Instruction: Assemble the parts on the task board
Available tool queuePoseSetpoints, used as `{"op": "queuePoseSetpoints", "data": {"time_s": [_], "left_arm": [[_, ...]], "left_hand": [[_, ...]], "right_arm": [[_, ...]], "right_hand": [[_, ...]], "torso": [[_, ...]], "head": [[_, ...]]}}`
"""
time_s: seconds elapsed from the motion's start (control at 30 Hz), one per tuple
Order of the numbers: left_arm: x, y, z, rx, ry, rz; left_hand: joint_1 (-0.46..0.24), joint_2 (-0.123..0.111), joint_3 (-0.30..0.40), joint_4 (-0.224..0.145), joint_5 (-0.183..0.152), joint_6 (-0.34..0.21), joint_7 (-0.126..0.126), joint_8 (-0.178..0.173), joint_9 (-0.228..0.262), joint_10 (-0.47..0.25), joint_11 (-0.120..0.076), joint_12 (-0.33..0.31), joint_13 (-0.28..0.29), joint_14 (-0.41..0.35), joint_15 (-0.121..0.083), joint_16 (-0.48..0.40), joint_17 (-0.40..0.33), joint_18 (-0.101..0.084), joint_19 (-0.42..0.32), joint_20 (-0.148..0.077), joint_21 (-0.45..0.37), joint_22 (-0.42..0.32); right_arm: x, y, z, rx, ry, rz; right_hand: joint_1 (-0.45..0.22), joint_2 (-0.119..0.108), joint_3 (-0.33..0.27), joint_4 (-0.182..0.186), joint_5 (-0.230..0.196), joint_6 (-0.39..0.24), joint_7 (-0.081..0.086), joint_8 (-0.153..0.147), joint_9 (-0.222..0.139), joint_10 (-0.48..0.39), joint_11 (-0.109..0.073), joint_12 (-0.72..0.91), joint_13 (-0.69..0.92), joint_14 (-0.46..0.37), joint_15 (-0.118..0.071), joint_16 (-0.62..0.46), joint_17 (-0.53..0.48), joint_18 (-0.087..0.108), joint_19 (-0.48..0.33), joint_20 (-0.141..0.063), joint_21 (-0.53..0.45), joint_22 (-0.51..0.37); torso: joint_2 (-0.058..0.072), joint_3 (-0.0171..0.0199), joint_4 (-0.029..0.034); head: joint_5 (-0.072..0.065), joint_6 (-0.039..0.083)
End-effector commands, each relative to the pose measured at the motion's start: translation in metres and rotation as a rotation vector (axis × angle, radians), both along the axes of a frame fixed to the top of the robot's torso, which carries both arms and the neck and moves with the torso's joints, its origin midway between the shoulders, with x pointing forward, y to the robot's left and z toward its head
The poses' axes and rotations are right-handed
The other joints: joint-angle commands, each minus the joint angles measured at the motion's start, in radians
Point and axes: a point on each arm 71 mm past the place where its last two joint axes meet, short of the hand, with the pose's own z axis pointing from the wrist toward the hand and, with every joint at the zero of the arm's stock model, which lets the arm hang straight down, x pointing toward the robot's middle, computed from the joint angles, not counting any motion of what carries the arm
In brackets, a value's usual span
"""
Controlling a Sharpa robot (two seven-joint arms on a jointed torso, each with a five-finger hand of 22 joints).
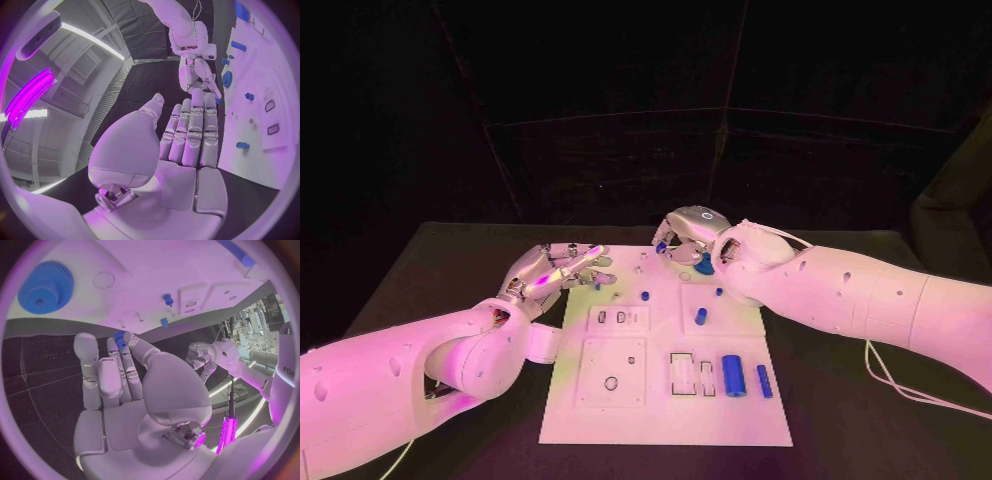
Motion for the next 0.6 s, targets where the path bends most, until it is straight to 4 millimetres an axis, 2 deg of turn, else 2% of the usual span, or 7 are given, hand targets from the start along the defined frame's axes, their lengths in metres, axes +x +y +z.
{"op": "queuePoseSetpoints", "data": {"time_s": [0.03,0.17,0.33,0.4,0.43,0.6], "left_arm": [[0.0,-0.002,0.002,-0.009,-0.013,-0.016],[0.0,-0.002,0.002,-0.009,-0.013,-0.017],[0.001,-0.003,0.002,-0.01,-0.014,-0.02],[0.001,-0.003,0.003,-0.012,-0.015,-0.024],[0.001,-0.004,0.003,-0.013,-0.015,-0.026],[0.002,-0.004,0.003,-0.015,-0.016,-0.029]], "left_hand": [[0.004,0.009,-0.002,-0.007,-0.001,0.006,0.002,-0.003,-0.001,0.002,0.002,-0.007,-0.001,-0.001,0.003,-0.003,0.001,0.006,0.009,-0.001,-0.006,-0.001],[0.004,0.009,-0.002,-0.008,-0.001,0.006,0.002,-0.004,-0.001,0.003,0.002,-0.008,-0.001,-0.001,0.003,-0.005,0.001,0.006,0.008,0.0,-0.007,-0.002],[0.004,0.009,-0.002,-0.008,-0.001,0.006,0.002,-0.004,-0.001,0.003,0.002,-0.008,-0.001,-0.001,0.003,-0.005,0.001,0.006,0.008,0.0,-0.007,-0.002],[0.004,0.009,-0.002,-0.008,-0.001,0.006,0.002,-0.004,-0.001,0.003,0.002,-0.008,-0.001,-0.001,0.003,-0.005,0.001,0.006,0.008,0.0,-0.007,-0.002],[0.004,0.009,-0.002,-0.008,-0.001,0.006,0.002,-0.004,-0.001,0.003,0.002,-0.008,-0.001,-0.001,0.003,-0.005,0.001,0.006,0.008,0.0,-0.007,-0.002],[0.003,0.009,-0.003,-0.009,-0.001,0.007,0.002,-0.005,-0.001,0.003,0.002,-0.009,-0.001,-0.003,0.004,-0.008,0.002,0.006,0.007,0.0,-0.008,-0.003]], "right_arm": [[0.003,0.005,0.004,0.04,-0.031,-0.023],[0.005,0.014,0.003,0.032,-0.018,-0.02],[0.01,0.023,-0.001,0.008,0.012,-0.023],[0.011,0.025,-0.002,0.001,0.021,-0.026],[0.012,0.025,-0.003,-0.002,0.025,-0.029],[0.015,0.025,-0.005,-0.018,0.04,-0.041]], "right_hand": [[0.0,-0.009,0.012,0.004,0.004,0.003,0.004,-0.006,-0.002,0.01,-0.004,-0.008,0.0,0.027,-0.003,0.006,0.0,-0.012,0.002,0.005,0.008,0.004],[-0.003,-0.013,0.02,0.007,0.004,0.0,0.006,-0.008,-0.003,0.004,-0.003,-0.009,0.0,0.026,-0.001,0.009,0.0,-0.013,0.0,0.007,0.012,0.007],[-0.007,-0.019,0.027,0.011,0.002,-0.004,0.008,-0.009,-0.004,-0.002,0.0,-0.01,-0.001,0.025,0.001,0.012,0.001,-0.013,-0.002,0.009,0.017,0.01],[-0.007,-0.019,0.027,0.011,0.002,-0.004,0.008,-0.009,-0.004,-0.002,0.0,-0.01,-0.001,0.025,0.001,0.012,0.001,-0.013,-0.002,0.009,0.017,0.01],[-0.008,-0.019,0.028,0.012,0.002,-0.004,0.008,-0.009,-0.004,-0.003,0.0,-0.01,-0.001,0.025,0.001,0.012,0.001,-0.013,-0.003,0.009,0.017,0.01],[-0.009,-0.02,0.029,0.013,0.002,-0.004,0.008,-0.009,-0.004,-0.003,0.0,-0.01,-0.001,0.025,0.001,0.012,0.0,-0.013,-0.003,0.01,0.017,0.01]], "torso": [[0.002,-0.0013,0.0064],[0.004,-0.0015,0.0095],[0.007,-0.0042,0.0154],[0.009,-0.0045,0.0155],[0.01,-0.0053,0.0178],[0.013,-0.0078,0.0202]], "head": [[-0.002,0.002],[-0.002,0.002],[-0.007,0.001],[-0.011,0.0],[-0.013,0.003],[-0.011,0.003]]}}
